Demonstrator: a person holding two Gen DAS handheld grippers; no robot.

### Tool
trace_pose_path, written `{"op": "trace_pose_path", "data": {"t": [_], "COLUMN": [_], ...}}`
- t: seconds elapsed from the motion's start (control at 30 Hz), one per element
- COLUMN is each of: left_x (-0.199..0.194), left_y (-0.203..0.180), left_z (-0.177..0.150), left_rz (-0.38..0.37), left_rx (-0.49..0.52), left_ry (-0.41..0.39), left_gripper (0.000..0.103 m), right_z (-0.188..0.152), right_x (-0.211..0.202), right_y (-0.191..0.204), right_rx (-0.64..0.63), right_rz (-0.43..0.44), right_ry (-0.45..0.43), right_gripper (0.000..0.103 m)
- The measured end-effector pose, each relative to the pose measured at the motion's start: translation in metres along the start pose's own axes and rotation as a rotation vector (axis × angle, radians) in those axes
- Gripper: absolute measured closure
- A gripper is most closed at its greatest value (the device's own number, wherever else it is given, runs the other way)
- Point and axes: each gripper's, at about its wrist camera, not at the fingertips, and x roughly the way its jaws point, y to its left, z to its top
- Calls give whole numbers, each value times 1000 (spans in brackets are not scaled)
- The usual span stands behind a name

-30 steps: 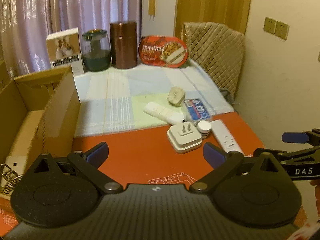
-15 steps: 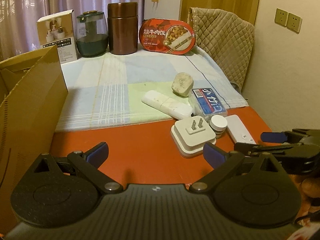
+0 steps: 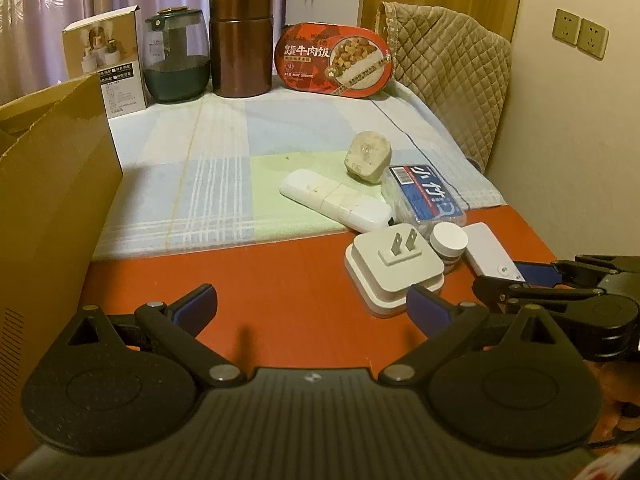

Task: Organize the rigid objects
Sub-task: 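Reach the right gripper to the white remote and grasp it while the left approaches the white plug, then grasp the white plug adapter with the left gripper while the right holds the remote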

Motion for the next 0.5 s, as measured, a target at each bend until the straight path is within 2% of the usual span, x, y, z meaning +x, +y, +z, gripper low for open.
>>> {"op": "trace_pose_path", "data": {"t": [0.27, 0.5], "left_x": [-4, -5], "left_y": [3, 9], "left_z": [-6, -6], "left_rz": [-5, -16], "left_rx": [7, 13], "left_ry": [8, 4], "left_gripper": [4, 4], "right_z": [0, -3], "right_x": [-4, -4], "right_y": [9, 28], "right_rx": [-1, -84], "right_rz": [1, 110], "right_ry": [42, 49], "right_gripper": [67, 67]}}
